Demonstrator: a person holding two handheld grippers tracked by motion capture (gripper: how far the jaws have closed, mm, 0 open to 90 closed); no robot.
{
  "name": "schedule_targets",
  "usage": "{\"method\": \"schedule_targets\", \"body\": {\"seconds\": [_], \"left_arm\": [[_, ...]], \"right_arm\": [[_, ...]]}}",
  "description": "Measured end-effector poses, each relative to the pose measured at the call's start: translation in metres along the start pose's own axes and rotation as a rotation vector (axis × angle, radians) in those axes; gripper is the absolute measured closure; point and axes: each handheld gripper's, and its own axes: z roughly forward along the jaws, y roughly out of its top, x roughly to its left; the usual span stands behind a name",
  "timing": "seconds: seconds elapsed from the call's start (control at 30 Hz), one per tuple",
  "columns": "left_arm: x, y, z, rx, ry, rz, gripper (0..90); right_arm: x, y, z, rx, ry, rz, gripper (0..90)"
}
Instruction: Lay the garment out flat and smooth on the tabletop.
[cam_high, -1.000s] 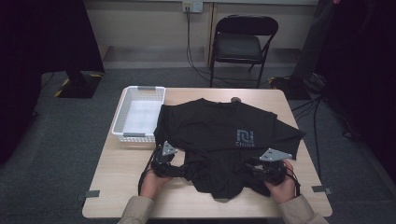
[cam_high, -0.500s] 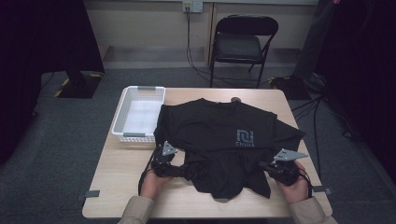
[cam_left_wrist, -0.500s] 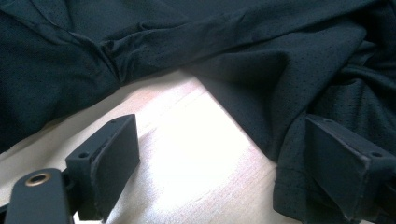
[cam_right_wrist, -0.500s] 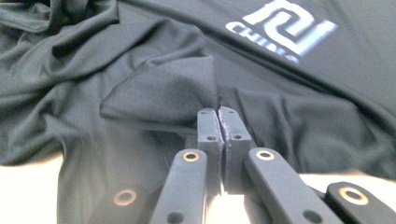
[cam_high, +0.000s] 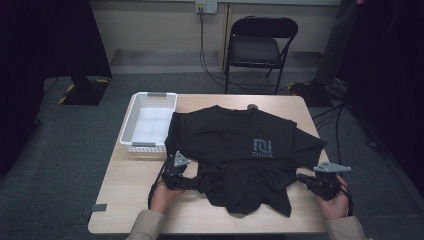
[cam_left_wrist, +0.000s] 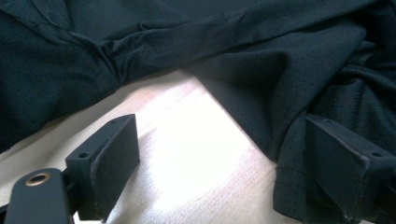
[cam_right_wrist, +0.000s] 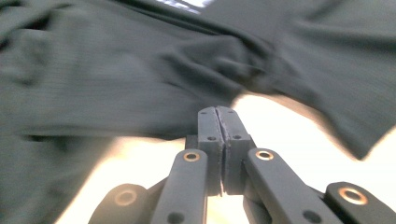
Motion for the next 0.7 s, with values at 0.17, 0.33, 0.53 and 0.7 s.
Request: {"method": "schedule_targets", "body": {"seconds": [0.17,0.33,0.53,0.7], "left_arm": [[0.000,0.000,0.000,0.000,0.000,0.000,12.9],[0.000,0.000,0.000,0.000,0.000,0.000,12.9],[0.000,0.000,0.000,0.000,0.000,0.001,12.9],[0.000,0.000,0.000,0.000,-0.001,0.001,12.9]], "right_arm": [[-0.007,-0.002,-0.007,-0.068,0.036,0.016,76.4],[0.012,0.008,-0.006,-0.105,0.111,0.004,64.9],[0.052,0.015,0.015,-0.036,0.216,-0.145,62.4],[0.042,0.005,0.014,0.030,0.210,-0.127,85.9]]}}
